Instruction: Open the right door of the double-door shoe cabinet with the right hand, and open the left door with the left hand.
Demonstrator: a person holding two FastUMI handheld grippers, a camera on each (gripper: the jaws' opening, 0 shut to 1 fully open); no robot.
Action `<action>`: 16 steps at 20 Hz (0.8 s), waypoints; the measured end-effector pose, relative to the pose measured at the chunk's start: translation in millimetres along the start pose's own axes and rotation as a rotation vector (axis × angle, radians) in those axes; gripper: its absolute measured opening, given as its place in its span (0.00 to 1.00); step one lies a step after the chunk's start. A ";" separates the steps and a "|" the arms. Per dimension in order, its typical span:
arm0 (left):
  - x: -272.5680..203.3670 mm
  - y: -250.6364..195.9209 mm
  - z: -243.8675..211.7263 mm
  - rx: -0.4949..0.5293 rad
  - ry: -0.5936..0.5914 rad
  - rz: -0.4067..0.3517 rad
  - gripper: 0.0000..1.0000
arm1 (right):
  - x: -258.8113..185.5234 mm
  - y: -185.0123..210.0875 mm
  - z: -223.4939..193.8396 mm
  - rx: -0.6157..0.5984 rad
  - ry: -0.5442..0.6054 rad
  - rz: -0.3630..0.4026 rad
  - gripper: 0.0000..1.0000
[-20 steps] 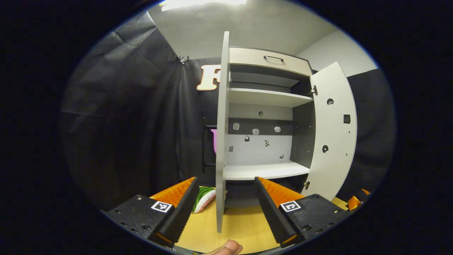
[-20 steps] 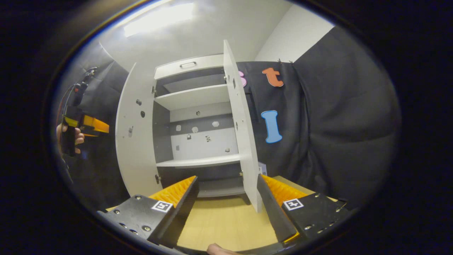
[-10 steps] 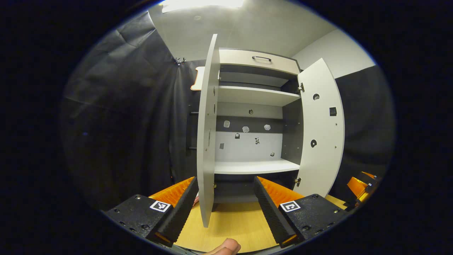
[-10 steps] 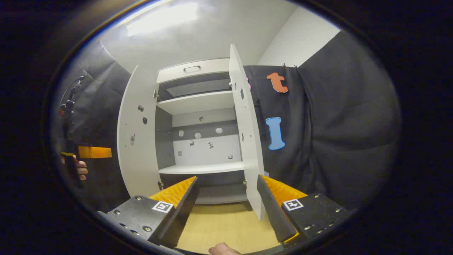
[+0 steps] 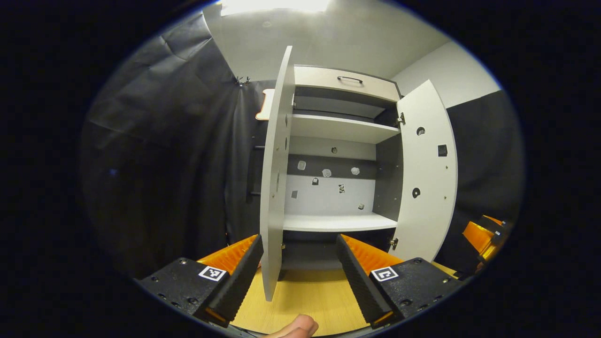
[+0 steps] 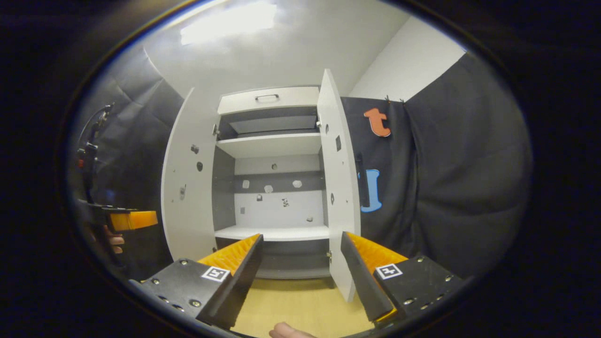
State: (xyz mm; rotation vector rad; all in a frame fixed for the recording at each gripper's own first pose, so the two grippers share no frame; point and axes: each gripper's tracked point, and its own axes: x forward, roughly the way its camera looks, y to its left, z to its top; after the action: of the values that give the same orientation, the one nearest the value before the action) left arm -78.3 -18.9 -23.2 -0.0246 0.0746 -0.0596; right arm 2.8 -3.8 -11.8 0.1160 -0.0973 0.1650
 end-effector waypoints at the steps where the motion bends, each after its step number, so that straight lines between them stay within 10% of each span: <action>1: -2.2 -5.1 1.2 -0.004 -0.004 -0.014 0.96 | -0.9 2.4 -2.4 -0.002 0.003 0.007 0.97; 16: -14.2 -25.1 -10.0 0.044 0.009 -0.015 0.96 | -29.4 -4.6 -8.6 -0.023 -0.033 0.033 0.94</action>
State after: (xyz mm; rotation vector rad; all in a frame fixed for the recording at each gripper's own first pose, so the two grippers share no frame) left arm -94.7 -43.2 -31.4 0.0194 0.0822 -0.0760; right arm -24.5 -11.9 -24.0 0.0944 -0.1336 0.1946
